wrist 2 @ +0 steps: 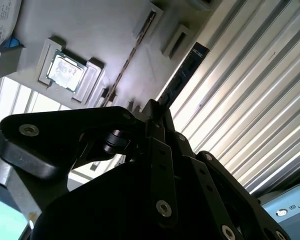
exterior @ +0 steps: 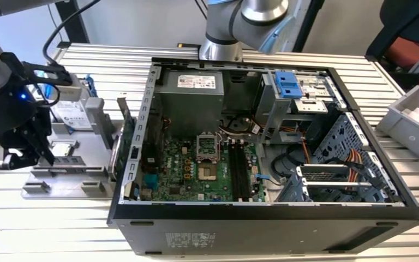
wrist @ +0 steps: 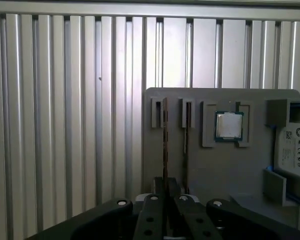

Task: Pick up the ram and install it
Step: 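Pick up the ram and move it above insertion slot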

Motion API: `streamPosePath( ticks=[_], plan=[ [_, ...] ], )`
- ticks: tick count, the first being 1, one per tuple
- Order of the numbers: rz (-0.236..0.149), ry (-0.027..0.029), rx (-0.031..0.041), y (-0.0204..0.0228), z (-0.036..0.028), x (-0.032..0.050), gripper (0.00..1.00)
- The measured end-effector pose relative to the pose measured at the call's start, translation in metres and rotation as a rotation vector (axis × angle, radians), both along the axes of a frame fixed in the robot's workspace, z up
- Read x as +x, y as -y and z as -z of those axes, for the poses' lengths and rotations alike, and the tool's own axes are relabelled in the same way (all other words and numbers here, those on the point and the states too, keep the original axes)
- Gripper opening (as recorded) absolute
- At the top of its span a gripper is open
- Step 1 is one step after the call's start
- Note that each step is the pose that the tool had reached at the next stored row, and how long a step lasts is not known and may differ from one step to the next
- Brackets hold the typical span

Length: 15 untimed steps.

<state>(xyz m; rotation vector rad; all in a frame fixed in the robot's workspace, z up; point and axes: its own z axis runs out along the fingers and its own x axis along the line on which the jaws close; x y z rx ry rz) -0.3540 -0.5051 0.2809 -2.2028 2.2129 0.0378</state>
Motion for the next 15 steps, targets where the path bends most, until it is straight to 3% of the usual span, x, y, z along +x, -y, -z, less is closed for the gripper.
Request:
streamPosePath(
  ticks=[15],
  plan=[
    [0.000, 0.0000, 0.0000, 0.0000, -0.0236, 0.0000, 0.00]
  ],
)
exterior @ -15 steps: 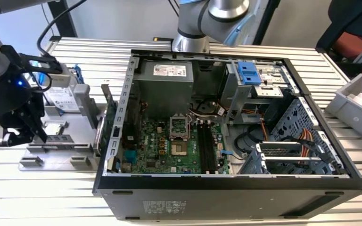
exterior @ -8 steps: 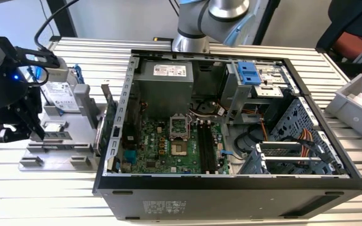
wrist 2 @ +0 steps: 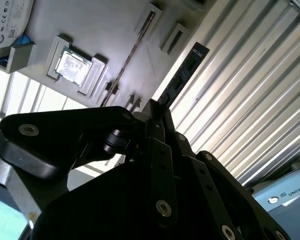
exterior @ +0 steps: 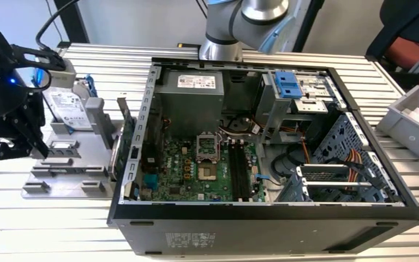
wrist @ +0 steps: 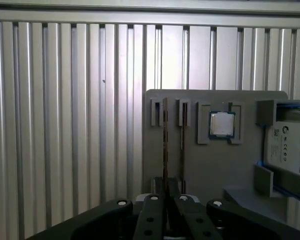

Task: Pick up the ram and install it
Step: 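Pick up the ram and move it above insertion slot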

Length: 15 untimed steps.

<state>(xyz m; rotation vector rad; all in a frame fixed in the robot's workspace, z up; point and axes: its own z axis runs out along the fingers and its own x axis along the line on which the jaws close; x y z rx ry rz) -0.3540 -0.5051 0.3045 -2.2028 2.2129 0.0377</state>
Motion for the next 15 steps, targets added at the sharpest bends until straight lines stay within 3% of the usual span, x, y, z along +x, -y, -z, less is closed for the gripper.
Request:
streamPosePath(
  ticks=[15],
  plan=[
    [0.000, -0.0001, 0.0000, 0.0000, -0.0223, 0.0000, 0.00]
  ],
)
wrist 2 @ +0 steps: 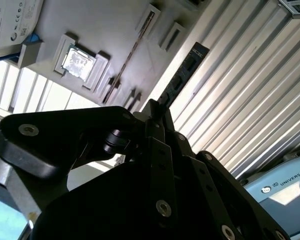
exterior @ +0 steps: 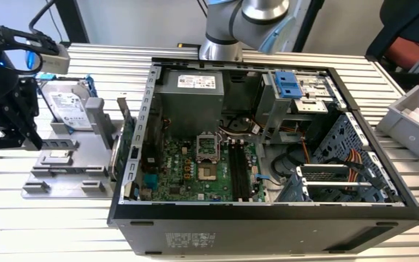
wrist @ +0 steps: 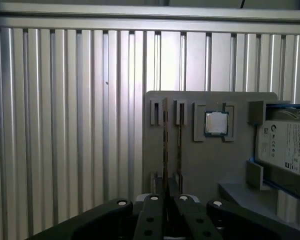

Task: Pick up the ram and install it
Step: 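Pick up the ram and move it above insertion slot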

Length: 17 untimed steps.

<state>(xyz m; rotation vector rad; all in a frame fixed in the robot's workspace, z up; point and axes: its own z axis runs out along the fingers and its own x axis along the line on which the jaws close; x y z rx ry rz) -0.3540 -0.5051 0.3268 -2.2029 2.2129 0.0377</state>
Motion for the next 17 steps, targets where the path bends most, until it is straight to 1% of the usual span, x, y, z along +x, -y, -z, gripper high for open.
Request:
streamPosePath(
  ticks=[17],
  plan=[
    [0.000, 0.0000, 0.0000, 0.0000, -0.0238, 0.0000, 0.00]
  ],
)
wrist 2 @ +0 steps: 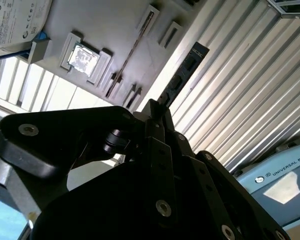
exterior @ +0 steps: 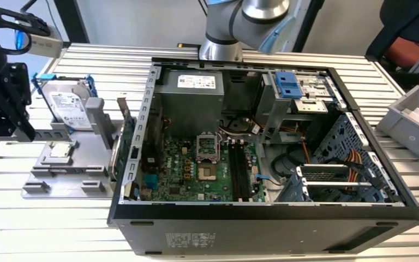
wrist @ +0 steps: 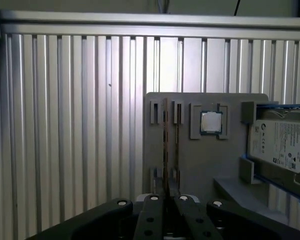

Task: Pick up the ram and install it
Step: 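Pick up the ram and move it above insertion slot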

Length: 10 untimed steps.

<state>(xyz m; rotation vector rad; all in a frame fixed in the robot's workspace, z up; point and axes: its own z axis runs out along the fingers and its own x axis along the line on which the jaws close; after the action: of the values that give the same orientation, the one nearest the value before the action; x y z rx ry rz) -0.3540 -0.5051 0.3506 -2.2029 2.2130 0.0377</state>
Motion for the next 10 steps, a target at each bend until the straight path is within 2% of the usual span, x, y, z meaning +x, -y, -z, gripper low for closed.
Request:
streamPosePath(
  ticks=[2, 3, 4, 10],
  plan=[
    [0.000, 0.0000, -0.0001, 0.0000, -0.0028, 0.0000, 0.00],
    [0.000, 0.0002, 0.0001, 0.0000, -0.0075, 0.0000, 0.00],
    [0.000, 0.0000, 0.0000, 0.0000, -0.0182, 0.0000, 0.00],
    [0.000, 0.0002, 0.0002, 0.0000, -0.0246, 0.0000, 0.00]
  ],
)
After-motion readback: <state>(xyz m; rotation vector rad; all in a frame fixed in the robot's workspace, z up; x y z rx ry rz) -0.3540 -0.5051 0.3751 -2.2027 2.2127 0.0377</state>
